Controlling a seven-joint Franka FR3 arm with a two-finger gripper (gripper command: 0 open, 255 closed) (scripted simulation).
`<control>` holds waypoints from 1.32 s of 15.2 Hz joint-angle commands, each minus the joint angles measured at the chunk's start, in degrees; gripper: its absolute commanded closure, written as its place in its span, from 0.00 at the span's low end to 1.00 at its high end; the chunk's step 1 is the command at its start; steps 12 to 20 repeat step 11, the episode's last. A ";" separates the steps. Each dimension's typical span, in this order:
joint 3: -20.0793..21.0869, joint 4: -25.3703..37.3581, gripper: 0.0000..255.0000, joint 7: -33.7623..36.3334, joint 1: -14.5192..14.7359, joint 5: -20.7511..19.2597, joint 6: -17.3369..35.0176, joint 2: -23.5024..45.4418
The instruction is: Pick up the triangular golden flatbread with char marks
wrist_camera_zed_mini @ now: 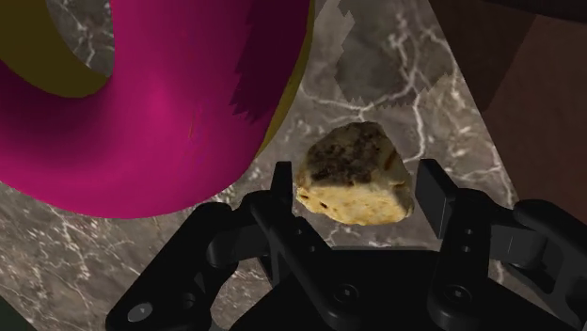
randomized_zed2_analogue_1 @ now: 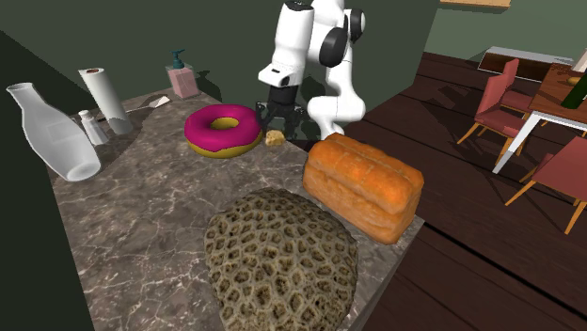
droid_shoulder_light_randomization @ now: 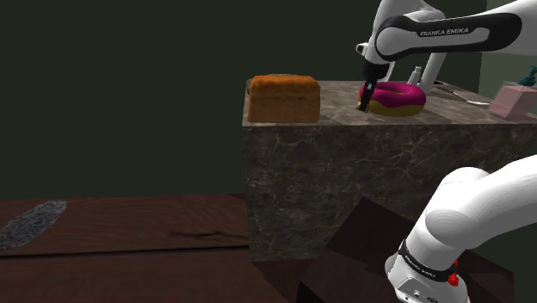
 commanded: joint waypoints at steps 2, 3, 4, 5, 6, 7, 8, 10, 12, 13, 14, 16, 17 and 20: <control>0.37 2.45 1.00 -0.44 0.15 0.41 -2.31 0.13; 0.48 3.29 1.00 -0.59 0.21 0.54 -3.03 0.24; 0.58 4.14 1.00 -0.73 0.26 0.67 -3.74 0.37; 0.68 5.00 1.00 -0.87 0.32 0.81 -4.45 0.51; 0.78 5.87 1.00 -1.01 0.37 0.93 -5.16 0.66; 0.88 6.75 1.00 -1.16 0.43 1.06 -5.87 0.82; 0.97 7.64 1.00 -1.30 0.49 1.19 -6.58 0.99; 1.07 8.67 1.00 -1.47 0.55 1.33 -7.39 1.20; 1.07 8.67 1.00 -1.47 0.55 1.33 -7.39 1.21; 1.07 8.67 1.00 -1.47 0.55 1.33 -7.39 1.21; 1.07 8.67 1.00 -1.47 0.55 1.33 -7.39 1.21; 1.07 8.67 1.00 -1.47 0.55 1.33 -7.39 1.21; 1.07 8.67 1.00 -1.47 0.55 1.33 -7.39 1.21; 1.07 8.67 1.00 -1.47 0.55 1.33 -7.39 1.21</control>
